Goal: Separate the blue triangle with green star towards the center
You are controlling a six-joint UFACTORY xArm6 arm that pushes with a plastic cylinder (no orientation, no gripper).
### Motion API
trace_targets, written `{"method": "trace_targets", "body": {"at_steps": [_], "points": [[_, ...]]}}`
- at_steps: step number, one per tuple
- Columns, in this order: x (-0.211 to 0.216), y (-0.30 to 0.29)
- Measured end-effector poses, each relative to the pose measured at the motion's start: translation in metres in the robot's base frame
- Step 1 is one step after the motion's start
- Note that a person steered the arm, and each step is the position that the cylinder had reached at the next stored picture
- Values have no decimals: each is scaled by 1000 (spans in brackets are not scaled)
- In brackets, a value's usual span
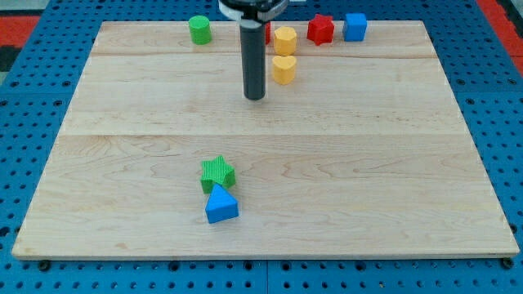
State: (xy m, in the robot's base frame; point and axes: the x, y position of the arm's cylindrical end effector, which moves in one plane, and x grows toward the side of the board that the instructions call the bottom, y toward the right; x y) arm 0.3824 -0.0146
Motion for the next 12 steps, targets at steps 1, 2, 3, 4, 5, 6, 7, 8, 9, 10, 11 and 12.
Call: {"method": "trace_targets", "body": {"at_steps": [1, 2, 3, 4, 5, 6, 7, 8, 9, 10, 11, 12], "points": [[46, 6], [93, 27], [143, 30], [189, 19], [222, 2], [226, -54], [212, -66], [196, -55], [186, -37], [181, -22], [172, -10], [166, 9]]}}
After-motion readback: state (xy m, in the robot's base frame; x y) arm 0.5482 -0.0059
